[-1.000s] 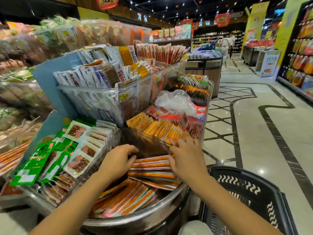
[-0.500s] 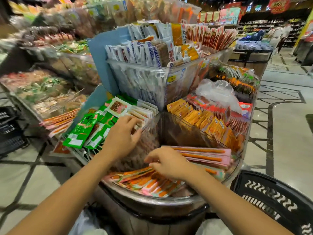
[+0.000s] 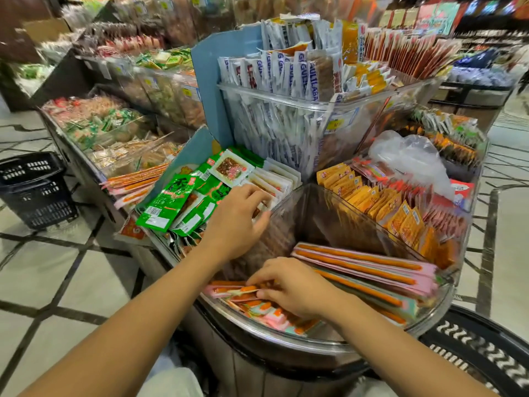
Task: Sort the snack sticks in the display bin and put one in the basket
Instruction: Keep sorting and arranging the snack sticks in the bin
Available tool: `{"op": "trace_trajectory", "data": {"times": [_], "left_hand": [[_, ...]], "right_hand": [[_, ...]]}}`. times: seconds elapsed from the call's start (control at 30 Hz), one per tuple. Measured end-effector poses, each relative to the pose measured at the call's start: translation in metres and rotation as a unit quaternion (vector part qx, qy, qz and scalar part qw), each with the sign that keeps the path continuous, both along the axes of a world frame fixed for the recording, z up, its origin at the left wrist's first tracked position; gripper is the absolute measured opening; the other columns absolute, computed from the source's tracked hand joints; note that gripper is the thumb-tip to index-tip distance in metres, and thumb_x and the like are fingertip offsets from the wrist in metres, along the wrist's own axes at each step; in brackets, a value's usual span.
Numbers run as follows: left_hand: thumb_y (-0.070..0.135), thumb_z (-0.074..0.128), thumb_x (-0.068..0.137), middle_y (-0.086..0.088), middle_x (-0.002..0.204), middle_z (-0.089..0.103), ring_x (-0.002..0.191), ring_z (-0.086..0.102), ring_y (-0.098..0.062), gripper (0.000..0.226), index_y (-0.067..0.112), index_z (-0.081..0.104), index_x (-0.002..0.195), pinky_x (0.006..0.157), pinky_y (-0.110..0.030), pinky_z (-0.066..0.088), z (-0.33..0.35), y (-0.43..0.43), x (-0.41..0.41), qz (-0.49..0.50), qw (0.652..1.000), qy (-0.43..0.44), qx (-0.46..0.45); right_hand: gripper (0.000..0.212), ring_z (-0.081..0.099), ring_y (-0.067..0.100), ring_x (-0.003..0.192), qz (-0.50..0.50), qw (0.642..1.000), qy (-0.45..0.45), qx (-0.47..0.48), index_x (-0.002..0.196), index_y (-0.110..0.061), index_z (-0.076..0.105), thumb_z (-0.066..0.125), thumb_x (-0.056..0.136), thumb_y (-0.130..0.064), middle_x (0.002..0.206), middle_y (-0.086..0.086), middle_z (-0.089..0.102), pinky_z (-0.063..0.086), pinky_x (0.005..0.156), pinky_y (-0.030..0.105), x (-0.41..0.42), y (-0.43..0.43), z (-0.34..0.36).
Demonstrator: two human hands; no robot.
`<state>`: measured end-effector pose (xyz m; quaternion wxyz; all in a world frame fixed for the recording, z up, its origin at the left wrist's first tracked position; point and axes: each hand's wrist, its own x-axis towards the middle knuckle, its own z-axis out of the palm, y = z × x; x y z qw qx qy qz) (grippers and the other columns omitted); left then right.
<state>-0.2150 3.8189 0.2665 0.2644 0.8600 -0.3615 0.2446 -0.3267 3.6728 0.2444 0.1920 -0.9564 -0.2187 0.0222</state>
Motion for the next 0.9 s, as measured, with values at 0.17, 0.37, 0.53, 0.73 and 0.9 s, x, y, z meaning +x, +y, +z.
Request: {"op": "trace_trajectory", "data": {"times": [0.17,0.37,0.53,0.73,0.9], "left_hand": [[0.034,0.053,0.094,0.002,0.114,0.06,0.108,0.054,-0.021,0.028,0.018,0.066,0.113,0.088,-0.039,0.049,-0.001,0.0,0.0,0.001,1.0,0.004,-0.002],[0.029,0.06,0.095,0.004,0.115,0.059,0.108,0.053,-0.018,0.021,0.02,0.065,0.113,0.085,-0.037,0.049,-0.001,-0.001,0.001,0.003,1.0,-0.004,-0.001],[0.031,0.059,0.095,0.004,0.115,0.058,0.108,0.053,-0.018,0.022,0.021,0.064,0.114,0.084,-0.039,0.05,0.0,0.0,0.0,0.005,1.0,-0.006,0.005],[0.03,0.059,0.095,0.005,0.115,0.058,0.108,0.053,-0.018,0.02,0.023,0.065,0.113,0.085,-0.04,0.05,0.0,-0.001,-0.002,0.008,1.0,-0.006,0.003],[0.029,0.06,0.096,0.008,0.114,0.058,0.108,0.053,-0.015,0.017,0.024,0.065,0.112,0.086,-0.035,0.05,0.001,-0.002,-0.003,0.006,1.0,-0.016,0.001]], "right_hand": [[0.022,0.06,0.007,0.09,-0.03,0.997,-0.001,0.074,0.106,-0.031,0.076,0.079,0.084,-0.032,0.097,-0.011,0.066,0.052,0.086,0.036,0.0,-0.002,0.001],[0.024,0.06,0.005,0.09,-0.061,0.99,-0.006,0.126,0.091,-0.029,0.069,0.086,0.075,-0.034,0.098,-0.014,0.066,0.053,0.082,0.032,-0.005,-0.003,0.004],[0.035,0.059,0.004,0.076,-0.083,0.979,-0.025,0.184,0.089,-0.028,0.061,0.09,0.071,-0.031,0.086,-0.014,0.064,0.049,0.067,0.02,-0.011,-0.005,0.013],[0.029,0.05,0.007,0.066,-0.15,0.925,-0.143,0.318,0.072,-0.019,0.063,0.091,0.07,-0.028,0.073,-0.006,0.056,0.042,0.061,0.029,-0.017,-0.02,0.022],[0.03,0.064,0.015,0.062,-0.217,0.882,-0.142,0.393,0.073,-0.014,0.066,0.078,0.084,-0.039,0.066,0.002,0.066,0.051,0.059,0.032,-0.028,-0.044,0.054]]}}
